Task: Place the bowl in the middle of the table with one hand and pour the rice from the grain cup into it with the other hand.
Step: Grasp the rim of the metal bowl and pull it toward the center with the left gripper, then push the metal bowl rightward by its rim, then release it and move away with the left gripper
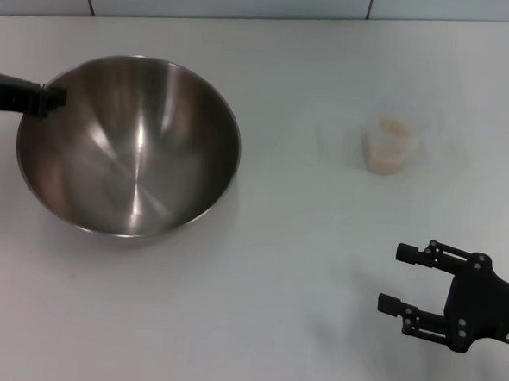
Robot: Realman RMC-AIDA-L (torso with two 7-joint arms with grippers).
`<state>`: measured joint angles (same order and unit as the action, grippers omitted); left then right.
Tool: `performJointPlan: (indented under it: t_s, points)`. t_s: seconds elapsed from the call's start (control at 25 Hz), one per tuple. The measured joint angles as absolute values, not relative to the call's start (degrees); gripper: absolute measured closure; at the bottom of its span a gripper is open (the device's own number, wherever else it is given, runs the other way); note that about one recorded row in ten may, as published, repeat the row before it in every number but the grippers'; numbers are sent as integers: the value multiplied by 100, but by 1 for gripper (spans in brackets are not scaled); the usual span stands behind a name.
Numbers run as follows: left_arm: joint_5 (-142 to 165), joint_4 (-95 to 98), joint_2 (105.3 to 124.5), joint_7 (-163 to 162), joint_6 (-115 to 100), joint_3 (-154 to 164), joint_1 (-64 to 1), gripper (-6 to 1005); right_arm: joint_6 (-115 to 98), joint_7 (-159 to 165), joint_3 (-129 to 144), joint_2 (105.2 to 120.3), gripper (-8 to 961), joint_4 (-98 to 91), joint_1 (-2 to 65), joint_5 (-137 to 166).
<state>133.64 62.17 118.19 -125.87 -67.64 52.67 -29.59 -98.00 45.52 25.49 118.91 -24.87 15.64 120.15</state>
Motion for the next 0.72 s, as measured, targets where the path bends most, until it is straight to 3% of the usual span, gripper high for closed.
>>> performJointPlan:
  t_s: [0.72]
  points:
    - [13105,5885,11877,-12935,-7163,5458,-3970,954,-9802,4532,2549,11891,230,-2487,1547,12015]
